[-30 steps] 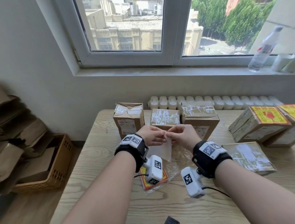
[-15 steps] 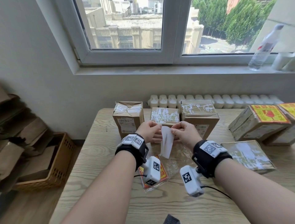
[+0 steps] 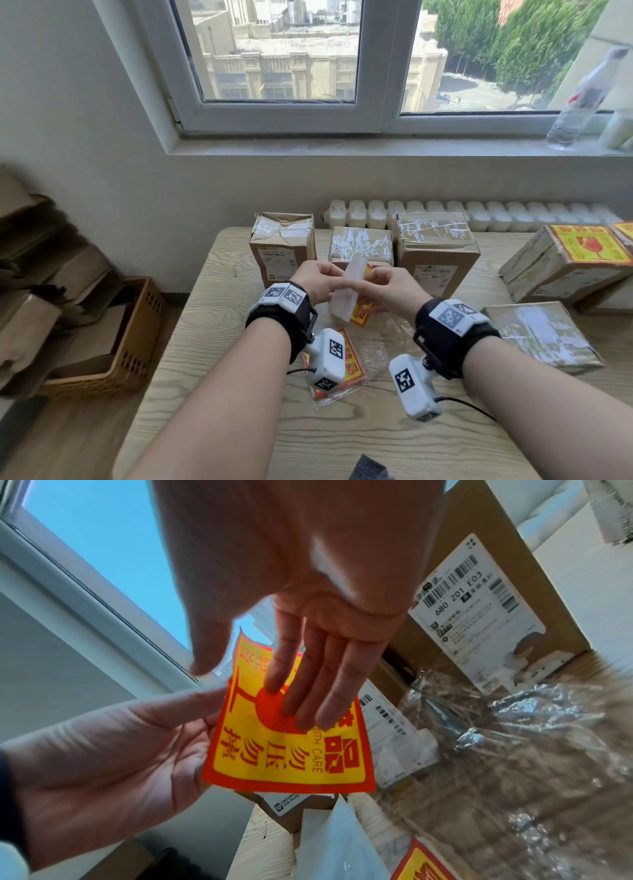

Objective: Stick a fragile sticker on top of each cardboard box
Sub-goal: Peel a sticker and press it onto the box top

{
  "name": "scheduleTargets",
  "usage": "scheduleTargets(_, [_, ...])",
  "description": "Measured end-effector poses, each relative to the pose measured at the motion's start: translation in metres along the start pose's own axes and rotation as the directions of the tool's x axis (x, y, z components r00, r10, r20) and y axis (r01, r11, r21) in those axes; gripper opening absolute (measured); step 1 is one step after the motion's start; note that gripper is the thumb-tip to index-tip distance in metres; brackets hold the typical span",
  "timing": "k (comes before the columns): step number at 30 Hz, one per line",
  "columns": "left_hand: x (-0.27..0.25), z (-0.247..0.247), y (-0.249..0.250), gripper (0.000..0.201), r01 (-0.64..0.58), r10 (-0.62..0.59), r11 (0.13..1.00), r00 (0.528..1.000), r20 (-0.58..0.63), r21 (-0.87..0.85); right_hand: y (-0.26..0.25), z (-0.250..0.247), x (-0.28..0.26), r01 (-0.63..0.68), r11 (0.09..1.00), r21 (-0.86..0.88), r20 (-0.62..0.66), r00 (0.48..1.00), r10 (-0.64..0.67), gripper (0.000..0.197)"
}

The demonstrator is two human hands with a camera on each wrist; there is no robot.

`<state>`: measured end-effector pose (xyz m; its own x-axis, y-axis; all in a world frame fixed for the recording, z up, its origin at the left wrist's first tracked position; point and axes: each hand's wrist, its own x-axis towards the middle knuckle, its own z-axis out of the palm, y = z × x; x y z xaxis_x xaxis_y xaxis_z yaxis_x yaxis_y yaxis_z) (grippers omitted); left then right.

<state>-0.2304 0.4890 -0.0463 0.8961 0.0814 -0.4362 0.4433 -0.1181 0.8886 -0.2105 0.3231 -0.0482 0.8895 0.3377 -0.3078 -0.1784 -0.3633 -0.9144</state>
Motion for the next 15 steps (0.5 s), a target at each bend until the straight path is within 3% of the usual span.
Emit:
scheduleTargets(3, [0.001, -0.004, -0.003, 0.011, 0.010, -0.010, 0.999, 1.000, -0.003, -0.032, 0.004, 0.002, 0.005, 0.019, 0.998, -0.066, -0.006, 1.000, -0.019, 0.011])
scheduleTargets(8, [0.002, -0.031, -0.014, 0.007, 0.069, -0.066, 0.997, 0.986, -0.155, 0.018, 0.008, 0.005, 0.009, -0.004, 0.997, -0.081, -0.052, 0.999, -0.001, 0.007])
scheduleTargets(15, [0.010, -0.085, -0.043, 0.007, 0.211, -0.172, 0.975, 0.911, -0.374, 0.065, 0.015, 0.007, 0.019, -0.016, 0.987, -0.158, -0.074, 0.997, 0.005, 0.012])
